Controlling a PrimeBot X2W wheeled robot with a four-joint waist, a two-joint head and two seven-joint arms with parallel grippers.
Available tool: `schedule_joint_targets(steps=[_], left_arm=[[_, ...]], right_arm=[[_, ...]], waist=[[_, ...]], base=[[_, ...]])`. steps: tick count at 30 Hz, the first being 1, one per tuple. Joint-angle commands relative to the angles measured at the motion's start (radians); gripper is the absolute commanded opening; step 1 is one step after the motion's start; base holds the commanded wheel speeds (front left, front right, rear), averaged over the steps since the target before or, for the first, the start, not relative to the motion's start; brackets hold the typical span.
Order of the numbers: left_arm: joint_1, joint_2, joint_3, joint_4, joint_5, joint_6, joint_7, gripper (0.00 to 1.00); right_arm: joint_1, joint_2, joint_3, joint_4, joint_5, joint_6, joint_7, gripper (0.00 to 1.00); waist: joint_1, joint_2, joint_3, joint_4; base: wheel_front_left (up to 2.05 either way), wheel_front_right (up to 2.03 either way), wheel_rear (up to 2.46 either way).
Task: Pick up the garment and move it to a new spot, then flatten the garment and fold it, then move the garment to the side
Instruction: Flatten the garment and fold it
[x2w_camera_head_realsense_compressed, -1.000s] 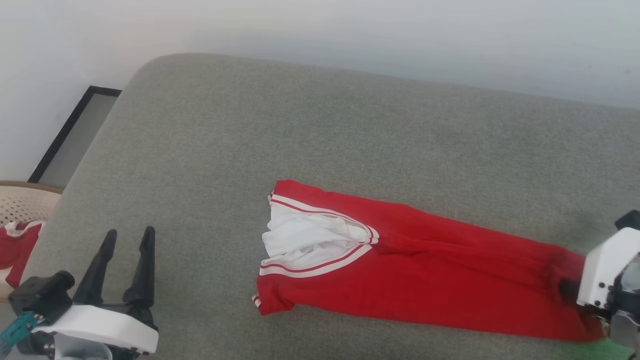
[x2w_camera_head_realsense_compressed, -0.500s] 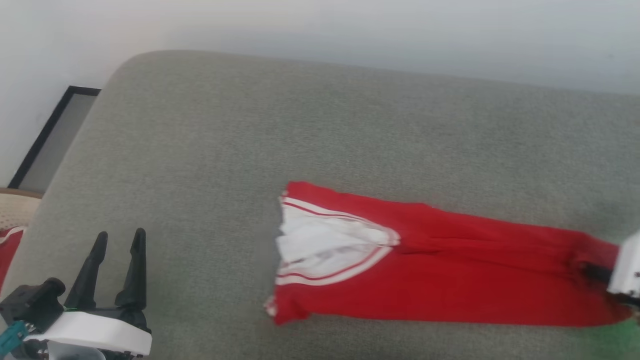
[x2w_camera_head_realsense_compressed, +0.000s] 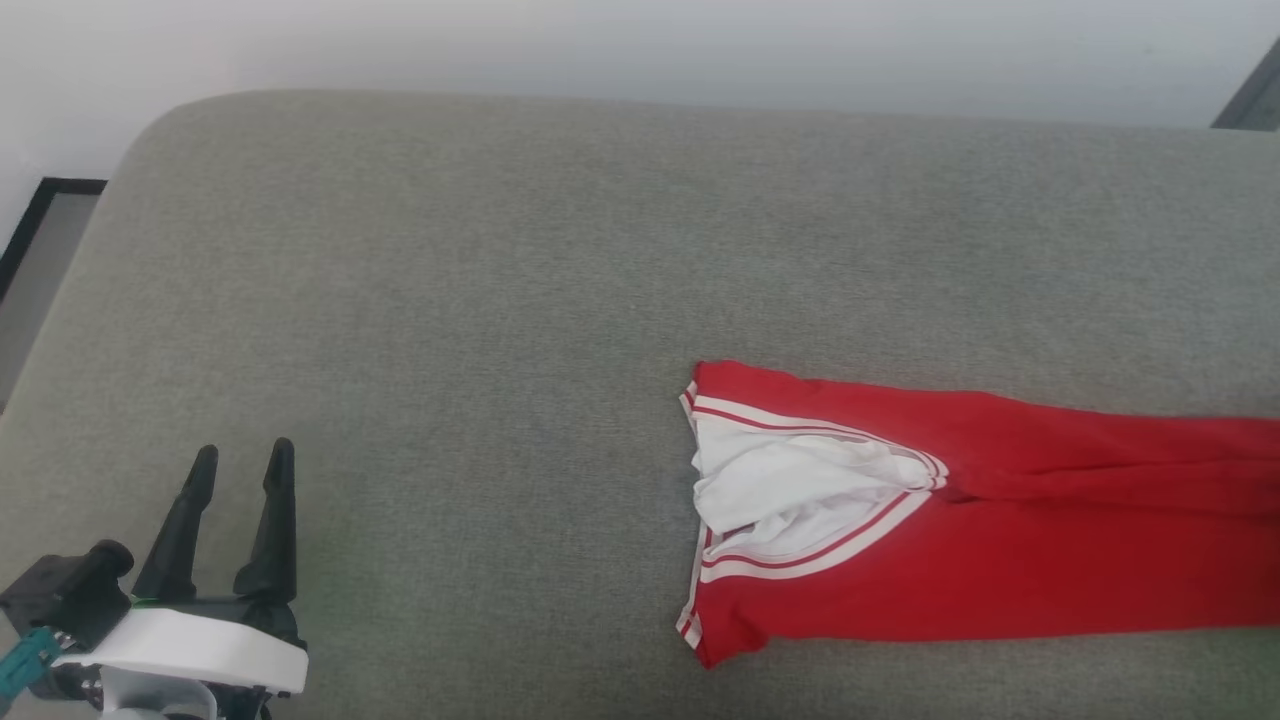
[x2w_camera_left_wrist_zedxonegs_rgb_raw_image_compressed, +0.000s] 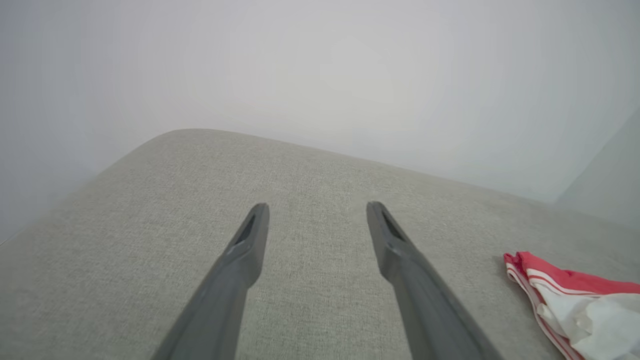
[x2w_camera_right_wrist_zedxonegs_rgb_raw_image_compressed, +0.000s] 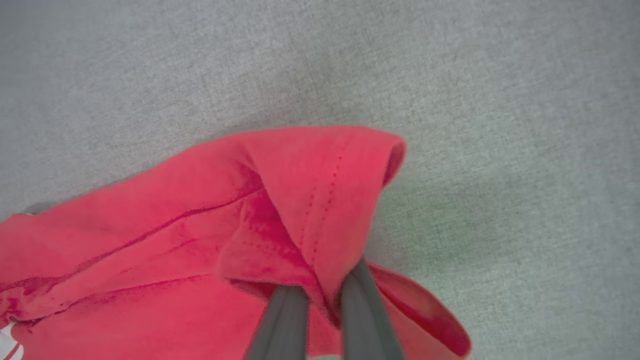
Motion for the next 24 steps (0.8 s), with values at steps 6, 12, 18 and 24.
schedule_joint_targets(steps=[6, 12, 18, 24], left_arm=[[-0.013, -0.008, 0.014, 0.002, 0.019, -0.011, -0.004, 1.00], [-0.012, -0.007, 0.015, 0.011, 0.022, -0.018, -0.004, 1.00], [-0.017, -0.013, -0.001, 0.016, 0.026, -0.022, -0.004, 1.00], [-0.034, -0.017, -0.026, 0.026, 0.026, -0.025, -0.004, 1.00]], right_arm=[[0.019, 0.071, 0.045, -0.127, 0.048, -0.001, 0.032, 0.00], [0.066, 0.176, 0.151, -0.319, 0.104, -0.001, 0.068, 0.00], [0.081, 0.290, 0.288, -0.409, 0.113, -0.001, 0.086, 0.00], [0.053, 0.343, 0.407, -0.359, 0.114, -0.001, 0.056, 0.00]], waist=[[0.0000, -0.0001, -0.004, -0.021], [0.0000, -0.0001, -0.020, -0.017], [0.0000, -0.0001, -0.038, 0.016], [0.0000, -0.0001, -0.047, 0.067]], base=[[0.00, 0.00, 0.00], [0.00, 0.00, 0.00], [0.00, 0.00, 0.00], [0.00, 0.00, 0.00]])
